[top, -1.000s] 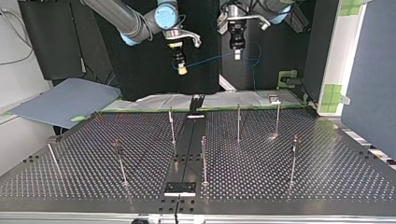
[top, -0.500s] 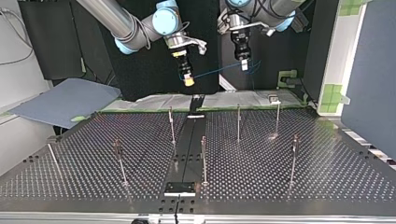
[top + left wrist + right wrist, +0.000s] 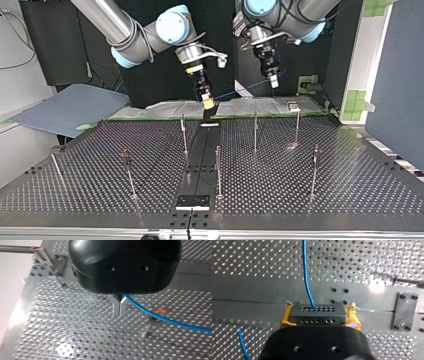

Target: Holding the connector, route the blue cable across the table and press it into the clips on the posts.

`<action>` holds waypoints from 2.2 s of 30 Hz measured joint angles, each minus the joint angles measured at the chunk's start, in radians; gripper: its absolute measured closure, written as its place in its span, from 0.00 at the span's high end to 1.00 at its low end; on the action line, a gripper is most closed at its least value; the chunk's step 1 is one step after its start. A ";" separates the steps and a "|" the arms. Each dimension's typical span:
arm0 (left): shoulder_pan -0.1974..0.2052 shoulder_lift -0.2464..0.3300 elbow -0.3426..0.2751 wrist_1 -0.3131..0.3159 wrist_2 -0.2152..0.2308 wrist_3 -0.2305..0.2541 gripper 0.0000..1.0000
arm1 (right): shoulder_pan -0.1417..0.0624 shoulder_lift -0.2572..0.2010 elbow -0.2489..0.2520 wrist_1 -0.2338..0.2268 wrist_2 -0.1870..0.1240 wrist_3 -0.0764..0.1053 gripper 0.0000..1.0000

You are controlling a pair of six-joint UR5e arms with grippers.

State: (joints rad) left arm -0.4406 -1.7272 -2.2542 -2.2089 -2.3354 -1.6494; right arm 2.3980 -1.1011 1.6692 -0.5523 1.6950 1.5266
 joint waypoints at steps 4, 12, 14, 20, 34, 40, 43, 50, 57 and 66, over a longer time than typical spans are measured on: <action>0.019 0.035 0.017 -0.035 -0.001 0.003 0.00 | 0.007 0.013 -0.033 0.010 -0.009 0.000 0.00; 0.080 0.100 0.023 -0.100 0.032 0.010 0.00 | 0.033 0.042 -0.105 0.059 -0.014 0.000 0.00; 0.097 0.118 0.025 -0.118 0.048 0.012 0.00 | 0.039 0.045 -0.122 0.072 -0.015 0.000 0.00; 0.149 0.172 0.042 -0.173 0.082 0.014 0.00 | 0.054 0.047 -0.175 0.122 -0.018 0.000 0.00; 0.178 0.274 0.092 -0.299 0.157 0.014 0.00 | 0.078 0.050 -0.294 0.218 -0.029 0.007 0.00; 0.195 0.251 0.113 -0.322 0.160 0.010 0.00 | 0.085 0.053 -0.344 0.250 -0.030 0.020 0.00; 0.207 0.250 0.128 -0.325 0.160 0.009 0.00 | 0.086 0.054 -0.370 0.263 -0.030 0.027 0.00; 0.235 0.249 0.179 -0.335 0.176 0.008 0.00 | 0.080 0.074 -0.437 0.299 -0.041 0.042 0.00; 0.263 0.248 0.235 -0.368 0.189 0.013 0.00 | 0.077 0.110 -0.501 0.342 -0.051 0.043 0.00; 0.302 0.246 0.267 -0.376 0.242 0.013 0.00 | 0.069 0.130 -0.578 0.362 -0.081 0.050 0.00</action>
State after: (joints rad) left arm -0.1385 -1.4808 -1.9873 -2.5844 -2.0930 -1.6365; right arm 2.4667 -0.9712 1.0913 -0.1906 1.6142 1.5766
